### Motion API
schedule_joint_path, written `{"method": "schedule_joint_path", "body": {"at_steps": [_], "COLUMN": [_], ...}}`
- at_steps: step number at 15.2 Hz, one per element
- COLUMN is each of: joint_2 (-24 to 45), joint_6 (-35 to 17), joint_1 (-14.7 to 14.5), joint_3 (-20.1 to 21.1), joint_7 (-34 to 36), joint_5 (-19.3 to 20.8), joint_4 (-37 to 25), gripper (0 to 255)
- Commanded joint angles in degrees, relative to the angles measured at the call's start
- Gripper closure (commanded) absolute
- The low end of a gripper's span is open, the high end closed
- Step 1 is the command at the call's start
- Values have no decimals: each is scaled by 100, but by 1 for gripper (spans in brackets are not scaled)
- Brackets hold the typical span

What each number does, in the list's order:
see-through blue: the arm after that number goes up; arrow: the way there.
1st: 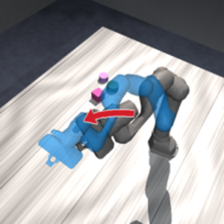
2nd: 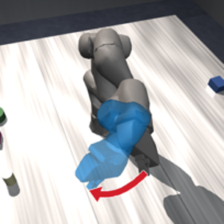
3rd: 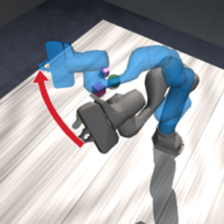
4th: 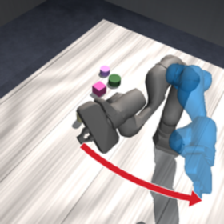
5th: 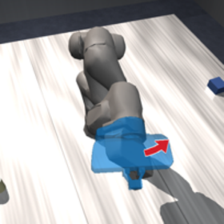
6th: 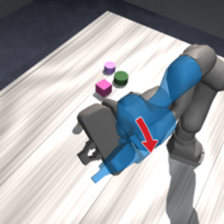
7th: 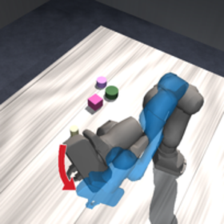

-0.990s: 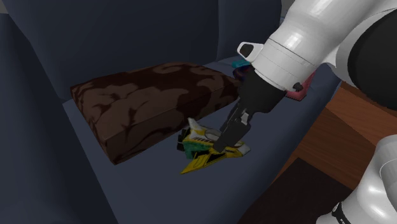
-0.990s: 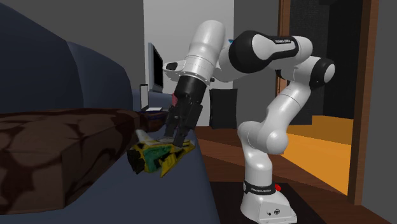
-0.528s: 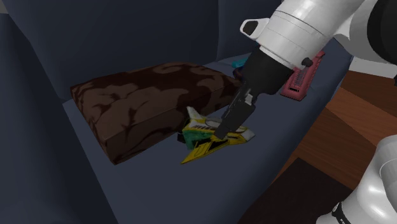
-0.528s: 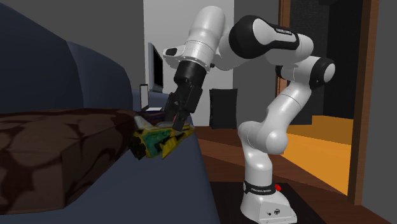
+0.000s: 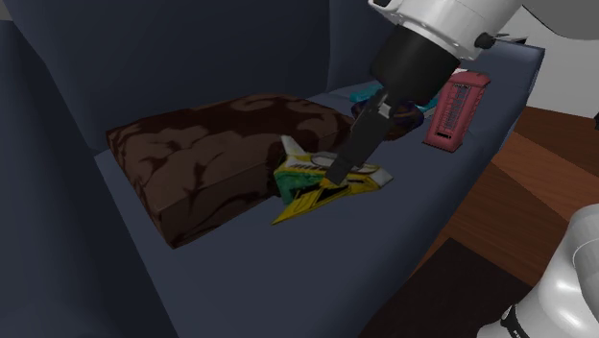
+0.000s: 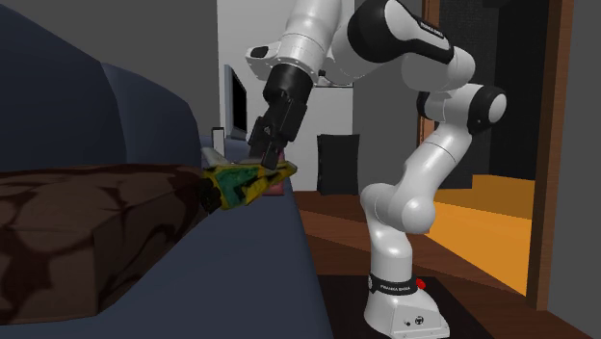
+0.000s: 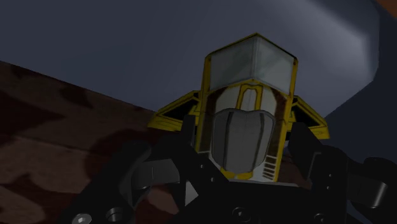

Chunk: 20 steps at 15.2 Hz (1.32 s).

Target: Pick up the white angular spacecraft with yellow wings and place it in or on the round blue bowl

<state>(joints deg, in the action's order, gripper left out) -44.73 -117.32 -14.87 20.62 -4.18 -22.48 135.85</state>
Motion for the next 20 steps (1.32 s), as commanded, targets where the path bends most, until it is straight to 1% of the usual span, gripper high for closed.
{"method": "schedule_joint_path", "body": {"at_steps": [1, 15, 20], "joint_2": [35, 342, 244], "joint_6": [126, 1032, 1153], "joint_1": [23, 151, 233], "joint_3": [-25, -170, -841], "joint_7": [22, 193, -489], "joint_5": [37, 264, 404], "joint_4": [-165, -1388, -1208], "gripper": [255, 255, 255]}}
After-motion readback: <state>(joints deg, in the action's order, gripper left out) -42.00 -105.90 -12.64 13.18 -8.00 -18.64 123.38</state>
